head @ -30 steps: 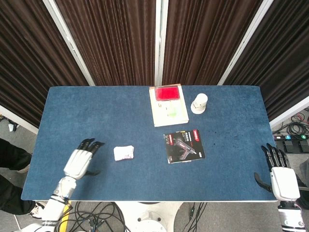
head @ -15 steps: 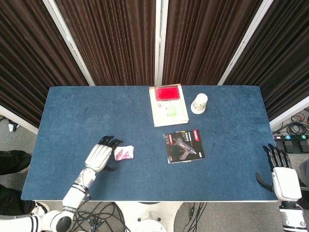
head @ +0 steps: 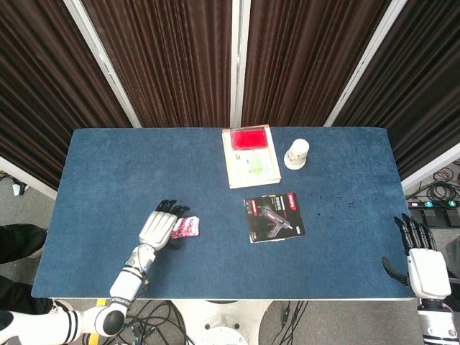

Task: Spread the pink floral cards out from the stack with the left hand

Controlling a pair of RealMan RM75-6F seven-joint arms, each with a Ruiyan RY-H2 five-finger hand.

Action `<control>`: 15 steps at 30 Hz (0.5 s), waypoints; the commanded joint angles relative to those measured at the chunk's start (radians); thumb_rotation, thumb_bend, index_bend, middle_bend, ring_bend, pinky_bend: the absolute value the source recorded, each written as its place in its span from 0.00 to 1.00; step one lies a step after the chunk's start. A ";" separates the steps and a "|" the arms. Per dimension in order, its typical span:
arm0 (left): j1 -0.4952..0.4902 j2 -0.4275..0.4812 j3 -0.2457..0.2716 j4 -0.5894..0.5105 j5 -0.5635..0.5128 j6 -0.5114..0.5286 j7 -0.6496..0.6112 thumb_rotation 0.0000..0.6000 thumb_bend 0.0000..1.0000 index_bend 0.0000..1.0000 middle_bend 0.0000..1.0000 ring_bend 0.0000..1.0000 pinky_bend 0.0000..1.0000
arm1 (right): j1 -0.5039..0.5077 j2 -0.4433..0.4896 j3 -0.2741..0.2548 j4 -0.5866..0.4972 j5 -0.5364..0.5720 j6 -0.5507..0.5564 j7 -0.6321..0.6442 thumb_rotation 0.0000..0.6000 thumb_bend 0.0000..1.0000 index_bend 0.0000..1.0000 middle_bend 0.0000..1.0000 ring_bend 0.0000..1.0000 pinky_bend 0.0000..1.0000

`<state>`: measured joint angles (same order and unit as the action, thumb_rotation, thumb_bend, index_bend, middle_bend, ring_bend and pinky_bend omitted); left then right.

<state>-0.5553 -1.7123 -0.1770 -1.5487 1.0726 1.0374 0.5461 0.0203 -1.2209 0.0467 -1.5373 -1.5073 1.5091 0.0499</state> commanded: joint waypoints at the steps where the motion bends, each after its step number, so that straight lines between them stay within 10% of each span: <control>1: -0.010 -0.019 0.000 0.014 -0.014 0.013 0.014 1.00 0.06 0.19 0.23 0.06 0.09 | 0.000 -0.001 0.000 0.002 -0.001 0.000 0.001 1.00 0.23 0.00 0.00 0.00 0.00; 15: -0.044 -0.070 0.005 0.043 -0.100 0.082 0.164 1.00 0.06 0.27 0.28 0.06 0.09 | -0.003 -0.001 0.001 0.016 0.000 0.005 0.025 1.00 0.23 0.00 0.00 0.00 0.00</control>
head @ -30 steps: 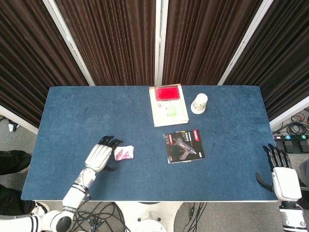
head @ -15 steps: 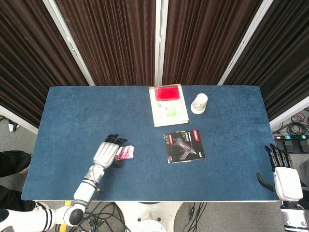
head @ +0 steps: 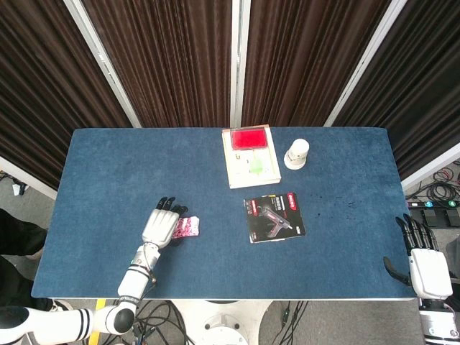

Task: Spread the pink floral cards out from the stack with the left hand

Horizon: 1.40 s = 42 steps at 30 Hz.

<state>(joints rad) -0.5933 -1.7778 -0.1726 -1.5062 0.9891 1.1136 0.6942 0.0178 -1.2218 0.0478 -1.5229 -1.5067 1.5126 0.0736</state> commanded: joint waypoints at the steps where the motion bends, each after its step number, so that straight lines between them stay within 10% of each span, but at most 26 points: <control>1: -0.009 -0.007 -0.001 0.001 -0.028 0.007 0.024 1.00 0.06 0.27 0.28 0.06 0.09 | 0.000 0.000 0.000 0.002 -0.001 0.002 0.003 1.00 0.23 0.00 0.00 0.00 0.00; 42: -0.077 -0.072 -0.005 0.029 -0.187 0.070 0.178 1.00 0.07 0.34 0.33 0.06 0.09 | 0.000 0.001 0.002 0.004 0.000 0.001 0.013 1.00 0.23 0.00 0.00 0.00 0.00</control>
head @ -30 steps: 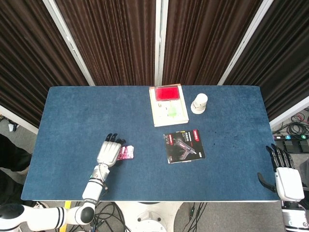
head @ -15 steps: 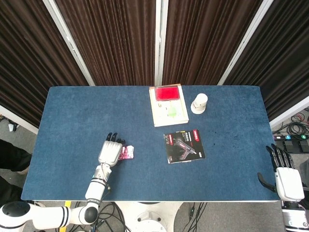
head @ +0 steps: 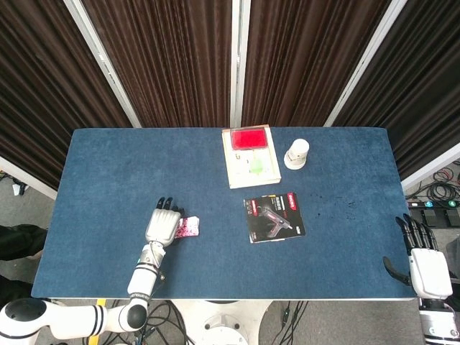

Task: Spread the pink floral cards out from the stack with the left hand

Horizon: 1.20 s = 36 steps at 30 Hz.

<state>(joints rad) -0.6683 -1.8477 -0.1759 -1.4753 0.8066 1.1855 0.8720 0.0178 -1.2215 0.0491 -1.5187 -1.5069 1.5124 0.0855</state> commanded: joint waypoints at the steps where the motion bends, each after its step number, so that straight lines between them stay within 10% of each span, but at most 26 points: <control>1: -0.003 -0.003 -0.001 -0.003 -0.006 -0.002 0.000 1.00 0.07 0.34 0.33 0.06 0.09 | 0.000 0.001 0.001 0.000 0.001 0.001 0.001 1.00 0.23 0.00 0.00 0.00 0.00; 36: -0.048 -0.001 -0.030 0.007 -0.099 -0.018 -0.005 1.00 0.13 0.37 0.38 0.07 0.09 | 0.001 -0.003 -0.002 0.004 0.000 -0.004 -0.002 1.00 0.23 0.00 0.00 0.00 0.00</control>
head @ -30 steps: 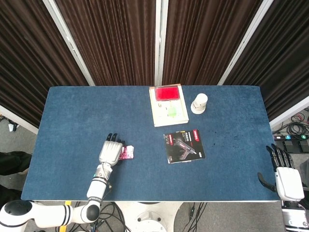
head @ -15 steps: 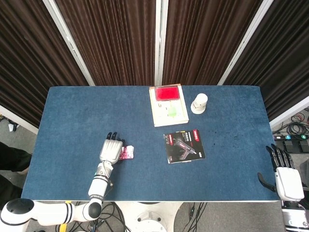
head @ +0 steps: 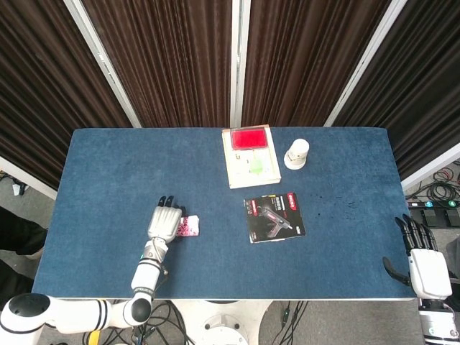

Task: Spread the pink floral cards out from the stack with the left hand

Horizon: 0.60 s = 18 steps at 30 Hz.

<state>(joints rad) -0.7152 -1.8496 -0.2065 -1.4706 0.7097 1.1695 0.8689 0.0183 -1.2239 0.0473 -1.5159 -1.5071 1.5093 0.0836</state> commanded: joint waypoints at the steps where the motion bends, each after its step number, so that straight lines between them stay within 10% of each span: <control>1: -0.002 0.000 0.002 0.004 -0.003 -0.002 -0.004 1.00 0.13 0.37 0.38 0.07 0.09 | 0.000 -0.001 0.000 0.001 0.001 -0.001 0.000 1.00 0.23 0.00 0.00 0.00 0.00; 18: -0.003 -0.003 0.008 0.008 0.012 0.011 -0.036 1.00 0.16 0.42 0.43 0.12 0.09 | 0.001 -0.003 0.001 0.004 0.006 -0.006 0.000 1.00 0.23 0.00 0.00 0.00 0.00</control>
<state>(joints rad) -0.7190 -1.8527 -0.1984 -1.4614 0.7232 1.1807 0.8347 0.0197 -1.2266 0.0486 -1.5115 -1.5007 1.5033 0.0834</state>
